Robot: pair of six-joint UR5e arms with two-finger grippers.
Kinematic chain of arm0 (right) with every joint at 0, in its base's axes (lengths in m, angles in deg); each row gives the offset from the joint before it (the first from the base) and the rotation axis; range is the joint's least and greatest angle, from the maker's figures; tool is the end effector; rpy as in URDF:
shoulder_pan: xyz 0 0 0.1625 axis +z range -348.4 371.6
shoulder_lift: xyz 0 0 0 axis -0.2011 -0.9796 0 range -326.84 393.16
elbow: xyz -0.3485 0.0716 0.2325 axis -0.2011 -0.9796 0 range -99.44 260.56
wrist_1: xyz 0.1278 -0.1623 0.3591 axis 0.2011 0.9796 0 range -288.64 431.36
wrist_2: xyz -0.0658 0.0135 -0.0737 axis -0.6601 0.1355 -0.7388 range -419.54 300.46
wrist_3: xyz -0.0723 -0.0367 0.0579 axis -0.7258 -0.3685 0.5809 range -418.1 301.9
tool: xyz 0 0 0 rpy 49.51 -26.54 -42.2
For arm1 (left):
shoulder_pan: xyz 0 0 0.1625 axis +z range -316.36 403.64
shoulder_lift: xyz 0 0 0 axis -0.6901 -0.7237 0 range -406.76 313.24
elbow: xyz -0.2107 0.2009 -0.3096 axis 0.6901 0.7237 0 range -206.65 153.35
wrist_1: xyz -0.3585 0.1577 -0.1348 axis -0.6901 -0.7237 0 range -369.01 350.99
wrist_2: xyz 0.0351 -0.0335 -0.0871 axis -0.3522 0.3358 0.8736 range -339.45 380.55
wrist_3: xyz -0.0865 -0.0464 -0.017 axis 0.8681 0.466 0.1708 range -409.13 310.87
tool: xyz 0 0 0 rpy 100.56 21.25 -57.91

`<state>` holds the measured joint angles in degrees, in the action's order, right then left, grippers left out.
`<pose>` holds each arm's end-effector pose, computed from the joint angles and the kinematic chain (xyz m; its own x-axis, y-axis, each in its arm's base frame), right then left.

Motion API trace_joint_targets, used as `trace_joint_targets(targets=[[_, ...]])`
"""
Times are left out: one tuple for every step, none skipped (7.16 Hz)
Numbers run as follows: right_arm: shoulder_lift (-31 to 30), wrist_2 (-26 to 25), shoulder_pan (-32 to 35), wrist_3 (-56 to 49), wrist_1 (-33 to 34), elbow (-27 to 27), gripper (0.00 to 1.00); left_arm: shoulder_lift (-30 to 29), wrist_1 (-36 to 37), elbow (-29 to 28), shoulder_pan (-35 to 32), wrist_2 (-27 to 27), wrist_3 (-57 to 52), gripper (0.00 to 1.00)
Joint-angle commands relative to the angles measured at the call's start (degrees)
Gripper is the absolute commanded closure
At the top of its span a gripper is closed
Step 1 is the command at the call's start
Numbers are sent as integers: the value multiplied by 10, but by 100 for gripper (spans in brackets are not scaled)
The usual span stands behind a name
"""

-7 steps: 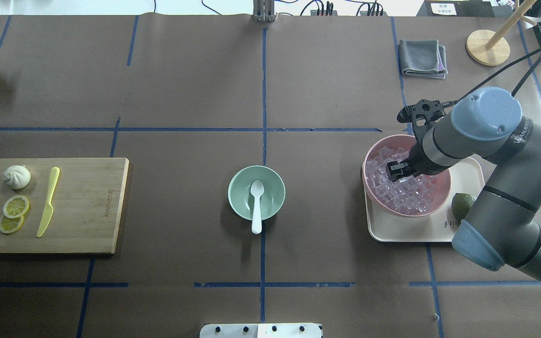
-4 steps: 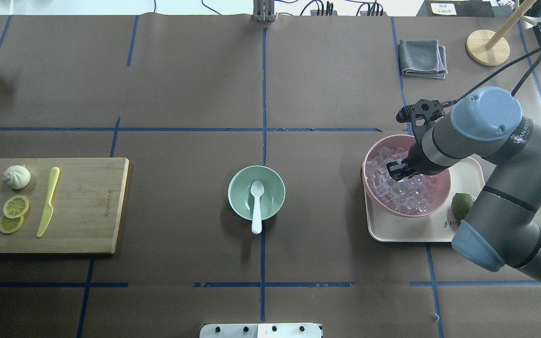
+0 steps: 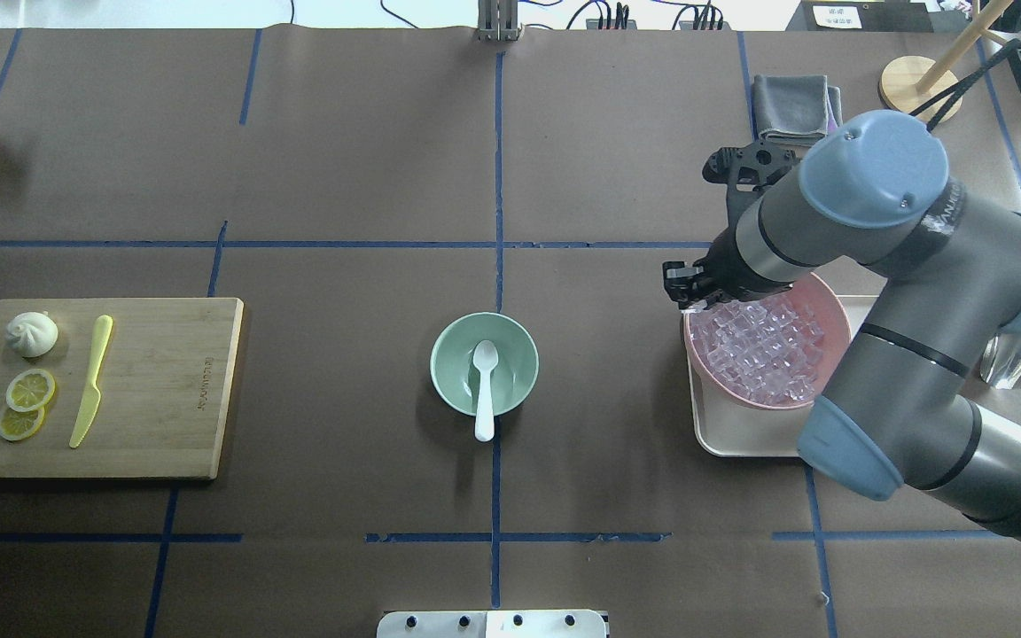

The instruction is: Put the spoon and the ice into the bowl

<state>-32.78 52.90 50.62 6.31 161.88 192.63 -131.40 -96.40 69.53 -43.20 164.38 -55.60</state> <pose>-0.3912 -0.4395 0.2610 0.6501 0.0131 0.7598 -0.0990 0.9928 0.0676 -0.0280 -0.4524 0.6419 0.5807 0.1199 -0.8052 -0.1214 0.9908 0.0599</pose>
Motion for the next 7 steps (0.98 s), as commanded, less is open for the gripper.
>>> trace_joint_targets(targets=[[107,-70,-62,115,45,-50,100,0,0,0,0,0,1,0],[165,-103,-100,182,45,-115,99,0,1,0,0,0,0,0],[197,-134,-129,212,44,-153,97,0,1,0,0,0,0,0],[221,-146,-149,233,43,-188,96,0,1,0,0,0,0,0],[248,-148,-159,248,42,-222,95,0,1,0,0,0,0,0],[248,-153,-163,249,42,-229,95,1,1,0,0,0,0,0],[243,-178,-172,249,42,-229,95,8,0,1,0,0,0,0]])
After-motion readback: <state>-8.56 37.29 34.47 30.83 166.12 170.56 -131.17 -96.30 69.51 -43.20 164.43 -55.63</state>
